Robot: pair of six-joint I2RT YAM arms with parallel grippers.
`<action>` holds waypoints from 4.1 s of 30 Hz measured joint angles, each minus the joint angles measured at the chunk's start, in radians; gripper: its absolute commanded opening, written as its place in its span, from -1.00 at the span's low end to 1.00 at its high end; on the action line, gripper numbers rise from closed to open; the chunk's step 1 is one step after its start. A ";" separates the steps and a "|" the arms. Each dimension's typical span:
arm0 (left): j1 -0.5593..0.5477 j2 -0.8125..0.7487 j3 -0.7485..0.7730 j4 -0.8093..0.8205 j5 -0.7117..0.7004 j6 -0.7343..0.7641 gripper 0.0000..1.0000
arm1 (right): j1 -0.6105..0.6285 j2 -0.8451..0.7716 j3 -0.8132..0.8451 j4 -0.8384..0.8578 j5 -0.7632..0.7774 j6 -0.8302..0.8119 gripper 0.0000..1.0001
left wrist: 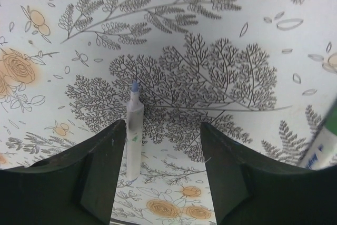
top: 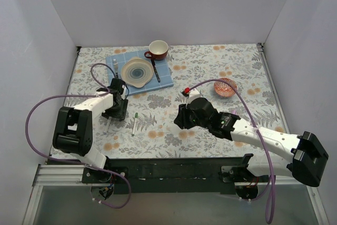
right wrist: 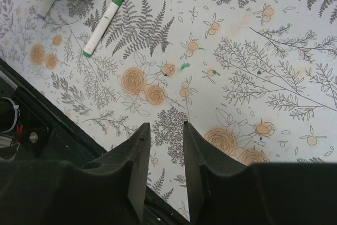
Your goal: Insert the pens into the pen caps
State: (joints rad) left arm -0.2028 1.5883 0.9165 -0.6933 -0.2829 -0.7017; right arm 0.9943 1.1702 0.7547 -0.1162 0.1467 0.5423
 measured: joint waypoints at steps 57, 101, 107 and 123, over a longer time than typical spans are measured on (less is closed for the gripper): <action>-0.035 -0.481 -0.172 0.472 1.041 -0.186 -1.00 | -0.168 0.206 -0.035 0.719 -0.479 0.148 0.16; -0.090 -0.570 -0.327 0.954 1.114 -0.573 0.12 | -0.142 0.314 -0.035 0.922 -0.534 0.196 -0.97; -0.090 -0.617 -0.327 0.949 1.196 -0.544 0.11 | -0.164 0.246 -0.035 0.923 -0.496 0.196 -0.97; -0.166 -0.572 -0.378 1.144 1.238 -0.633 -0.81 | -0.164 0.222 -0.035 1.012 -0.516 0.261 -0.97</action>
State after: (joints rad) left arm -0.3691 1.0164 0.5381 0.4511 0.9546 -1.3350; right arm 0.8307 1.3926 0.7197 0.8959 -0.3691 0.8036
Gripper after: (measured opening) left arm 0.320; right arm 0.102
